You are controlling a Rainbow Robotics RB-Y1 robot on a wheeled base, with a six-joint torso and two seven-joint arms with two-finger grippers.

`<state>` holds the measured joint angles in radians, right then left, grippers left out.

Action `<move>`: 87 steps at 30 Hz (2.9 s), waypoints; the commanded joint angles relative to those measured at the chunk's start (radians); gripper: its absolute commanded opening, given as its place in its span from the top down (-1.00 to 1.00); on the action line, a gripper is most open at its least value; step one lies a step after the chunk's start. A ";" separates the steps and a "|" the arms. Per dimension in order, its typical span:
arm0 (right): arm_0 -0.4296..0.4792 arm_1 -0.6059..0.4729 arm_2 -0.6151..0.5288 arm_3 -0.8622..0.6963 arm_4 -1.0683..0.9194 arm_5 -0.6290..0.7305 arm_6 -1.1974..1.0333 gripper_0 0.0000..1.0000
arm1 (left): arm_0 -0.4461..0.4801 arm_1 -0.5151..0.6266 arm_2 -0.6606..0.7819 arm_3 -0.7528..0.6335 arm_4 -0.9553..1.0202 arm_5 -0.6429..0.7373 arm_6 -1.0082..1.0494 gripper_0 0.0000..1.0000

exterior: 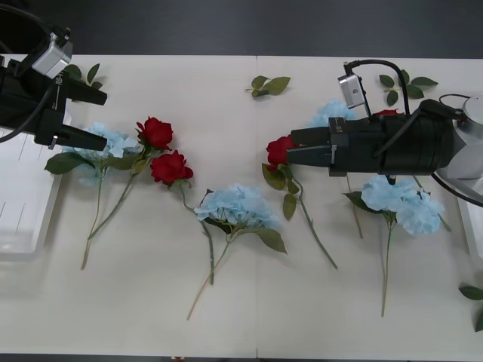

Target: Put the red flowers into the right box and the blue flowers into the left box

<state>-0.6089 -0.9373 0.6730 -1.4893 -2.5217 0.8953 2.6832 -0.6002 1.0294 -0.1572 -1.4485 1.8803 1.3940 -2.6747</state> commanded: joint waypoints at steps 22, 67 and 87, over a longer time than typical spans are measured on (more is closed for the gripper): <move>-0.025 0.011 -0.021 -0.019 -0.002 0.002 0.022 -1.00 | -0.024 0.028 0.008 -0.023 0.000 0.003 -0.031 -1.00; -0.186 0.021 -0.311 0.057 1.129 0.593 -1.175 -1.00 | 0.209 0.021 0.007 -0.067 -0.547 0.026 0.877 -1.00; -0.226 0.021 -0.234 0.158 1.598 0.562 -1.162 -1.00 | 0.148 -0.134 -0.097 -0.067 -0.831 -0.020 1.184 -1.00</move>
<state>-0.8159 -0.9006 0.4040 -1.3242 -0.9414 1.4821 1.5029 -0.4020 0.8753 -0.1959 -1.4976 1.0682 1.4101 -1.5865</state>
